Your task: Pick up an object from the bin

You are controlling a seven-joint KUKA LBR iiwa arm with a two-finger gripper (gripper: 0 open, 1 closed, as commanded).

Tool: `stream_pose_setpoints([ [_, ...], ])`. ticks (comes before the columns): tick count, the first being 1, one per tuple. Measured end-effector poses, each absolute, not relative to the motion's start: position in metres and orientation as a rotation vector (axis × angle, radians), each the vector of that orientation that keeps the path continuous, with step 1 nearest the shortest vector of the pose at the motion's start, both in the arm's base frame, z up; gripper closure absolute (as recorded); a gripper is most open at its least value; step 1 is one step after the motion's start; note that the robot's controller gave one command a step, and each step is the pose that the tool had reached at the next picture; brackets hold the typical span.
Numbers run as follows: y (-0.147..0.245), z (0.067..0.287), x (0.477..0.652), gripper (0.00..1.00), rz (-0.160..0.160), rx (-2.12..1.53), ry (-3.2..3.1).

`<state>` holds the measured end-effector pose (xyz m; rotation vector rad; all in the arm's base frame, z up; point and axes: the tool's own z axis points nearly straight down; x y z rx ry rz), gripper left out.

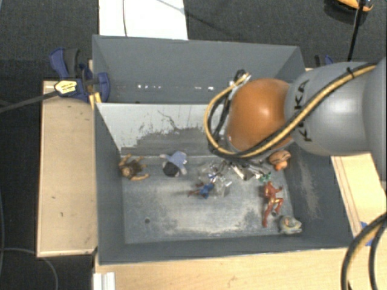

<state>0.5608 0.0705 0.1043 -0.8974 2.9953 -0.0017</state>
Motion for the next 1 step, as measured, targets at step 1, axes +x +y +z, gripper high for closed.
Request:
stream_pose_setpoints([
  [1, 0.0705, 0.109, 0.5609, 1.0, -0.001, -0.896, 2.995],
])
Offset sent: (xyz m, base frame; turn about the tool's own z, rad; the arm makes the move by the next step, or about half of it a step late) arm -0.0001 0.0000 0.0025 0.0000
